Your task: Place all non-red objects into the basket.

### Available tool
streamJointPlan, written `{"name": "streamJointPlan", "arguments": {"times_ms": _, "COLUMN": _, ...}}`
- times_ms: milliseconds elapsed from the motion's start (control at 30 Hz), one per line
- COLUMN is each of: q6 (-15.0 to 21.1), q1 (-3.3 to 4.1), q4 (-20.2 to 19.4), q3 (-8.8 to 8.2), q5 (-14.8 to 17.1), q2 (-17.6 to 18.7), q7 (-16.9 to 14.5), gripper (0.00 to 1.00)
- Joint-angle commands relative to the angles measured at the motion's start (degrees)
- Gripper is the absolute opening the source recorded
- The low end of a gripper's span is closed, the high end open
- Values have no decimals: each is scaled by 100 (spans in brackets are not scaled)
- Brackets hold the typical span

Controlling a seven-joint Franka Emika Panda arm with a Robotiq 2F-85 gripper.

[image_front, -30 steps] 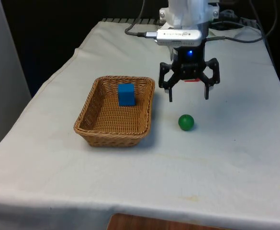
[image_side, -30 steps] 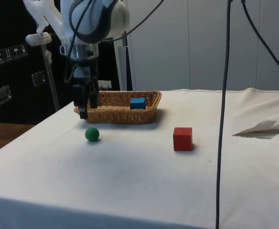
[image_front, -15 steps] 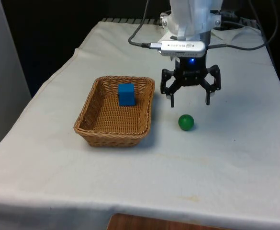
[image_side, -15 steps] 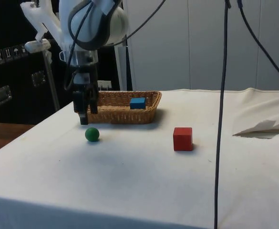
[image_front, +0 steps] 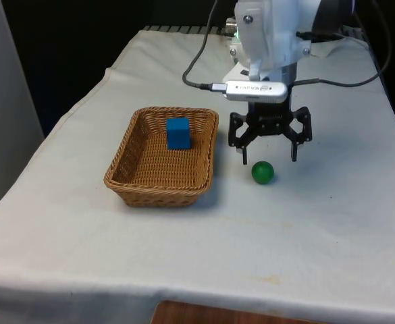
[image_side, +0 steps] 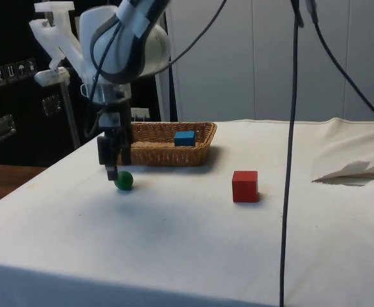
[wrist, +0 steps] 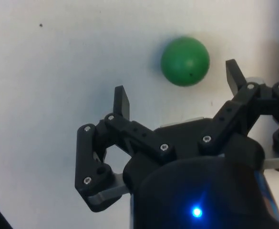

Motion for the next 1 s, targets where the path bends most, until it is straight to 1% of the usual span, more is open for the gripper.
{"name": "streamJointPlan", "arguments": {"times_ms": 0, "q6": 40, "q1": -46, "q4": 29, "q3": 57, "q5": 74, "q2": 40, "q7": -46, "gripper": 100}}
{"name": "streamJointPlan", "arguments": {"times_ms": 67, "q6": 63, "q1": -40, "q4": 52, "q3": 52, "q5": 86, "q2": 86, "q7": -46, "gripper": 100}}
{"name": "streamJointPlan", "arguments": {"times_ms": 100, "q6": 29, "q1": 0, "q4": 40, "q3": 6, "q5": 23, "q2": 80, "q7": 0, "gripper": 100}}
{"name": "streamJointPlan", "arguments": {"times_ms": 133, "q6": 80, "q1": -40, "q4": 57, "q3": 52, "q5": 92, "q2": 120, "q7": -40, "gripper": 100}}
{"name": "streamJointPlan", "arguments": {"times_ms": 367, "q6": 138, "q1": -34, "q4": 74, "q3": 57, "q5": 115, "q2": 218, "q7": -34, "gripper": 100}}
{"name": "streamJointPlan", "arguments": {"times_ms": 400, "q6": 80, "q1": 0, "q4": 52, "q3": 11, "q5": 52, "q2": 178, "q7": 0, "gripper": 100}}
{"name": "streamJointPlan", "arguments": {"times_ms": 433, "q6": 149, "q1": -34, "q4": 80, "q3": 57, "q5": 115, "q2": 246, "q7": -34, "gripper": 100}}
{"name": "streamJointPlan", "arguments": {"times_ms": 700, "q6": 172, "q1": -23, "q4": 109, "q3": 40, "q5": 97, "q2": 321, "q7": -17, "gripper": 100}}
{"name": "streamJointPlan", "arguments": {"times_ms": 733, "q6": 149, "q1": 0, "q4": 97, "q3": 11, "q5": 63, "q2": 309, "q7": 6, "gripper": 100}}
{"name": "streamJointPlan", "arguments": {"times_ms": 767, "q6": 166, "q1": -17, "q4": 109, "q3": 34, "q5": 92, "q2": 315, "q7": -11, "gripper": 100}}
{"name": "streamJointPlan", "arguments": {"times_ms": 867, "q6": 160, "q1": -17, "q4": 115, "q3": 34, "q5": 86, "q2": 321, "q7": -11, "gripper": 100}}
{"name": "streamJointPlan", "arguments": {"times_ms": 900, "q6": 155, "q1": -17, "q4": 115, "q3": 34, "q5": 86, "q2": 321, "q7": -11, "gripper": 96}}
{"name": "streamJointPlan", "arguments": {"times_ms": 967, "q6": 155, "q1": -17, "q4": 115, "q3": 34, "q5": 86, "q2": 321, "q7": -11, "gripper": 79}}
